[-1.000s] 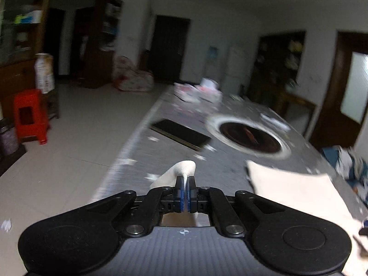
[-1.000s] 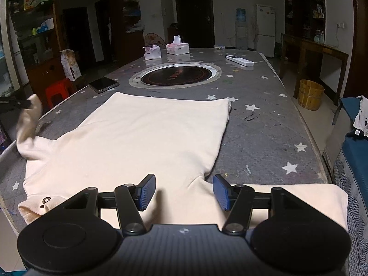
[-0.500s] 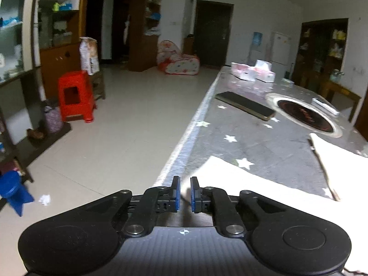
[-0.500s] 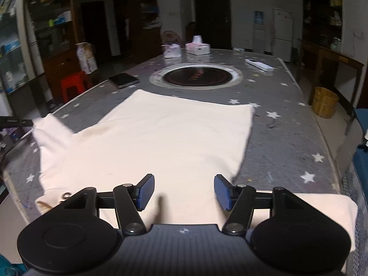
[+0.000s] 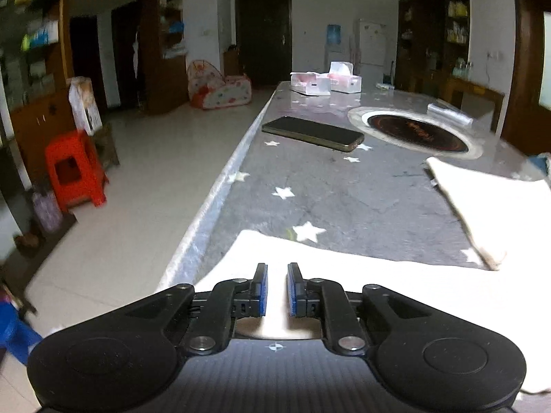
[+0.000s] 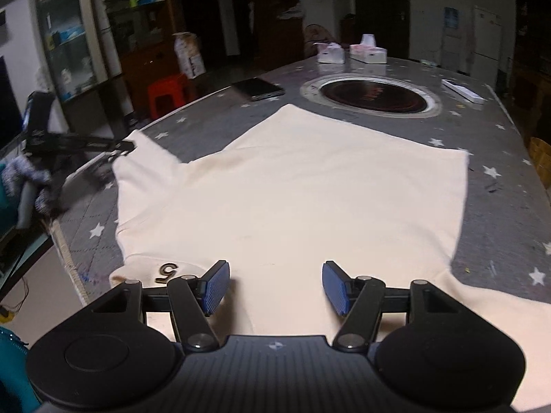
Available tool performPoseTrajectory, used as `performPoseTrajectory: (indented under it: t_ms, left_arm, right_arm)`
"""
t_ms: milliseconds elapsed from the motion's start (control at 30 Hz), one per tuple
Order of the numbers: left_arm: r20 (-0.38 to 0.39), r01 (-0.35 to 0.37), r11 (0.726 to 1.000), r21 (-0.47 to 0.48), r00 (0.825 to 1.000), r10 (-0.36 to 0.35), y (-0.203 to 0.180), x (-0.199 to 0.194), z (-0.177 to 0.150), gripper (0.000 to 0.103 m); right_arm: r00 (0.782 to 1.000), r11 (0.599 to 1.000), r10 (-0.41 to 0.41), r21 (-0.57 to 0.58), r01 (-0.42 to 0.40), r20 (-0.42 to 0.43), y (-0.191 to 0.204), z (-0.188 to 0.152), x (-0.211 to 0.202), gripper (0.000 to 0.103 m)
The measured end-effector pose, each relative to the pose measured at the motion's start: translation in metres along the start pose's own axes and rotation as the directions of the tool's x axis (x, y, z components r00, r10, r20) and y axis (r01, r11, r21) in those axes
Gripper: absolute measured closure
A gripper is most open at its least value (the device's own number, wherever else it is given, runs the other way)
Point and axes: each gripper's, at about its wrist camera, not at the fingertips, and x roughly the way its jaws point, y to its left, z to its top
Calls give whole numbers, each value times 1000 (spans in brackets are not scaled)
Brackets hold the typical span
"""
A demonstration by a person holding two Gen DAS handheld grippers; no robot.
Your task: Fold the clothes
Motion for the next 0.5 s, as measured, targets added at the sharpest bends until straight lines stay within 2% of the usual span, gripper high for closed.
performPoseTrajectory:
  t_ms: [167,400,500]
  left_arm:
    - [7,-110,990,89,994,110,-1,18,7,90]
    - [-10,-176,983,58,984,177,17,30,13,90]
    - [-37,-173,984,38,984,174,22,30,20,89]
  right_arm:
    - [999,999,38,-35,-38,-18,14,3,12,42]
    - [996,992,92,-81,-93,-15,33,5,21,36]
    - [993,990,116,-80,-116,-5,34,9,19,37]
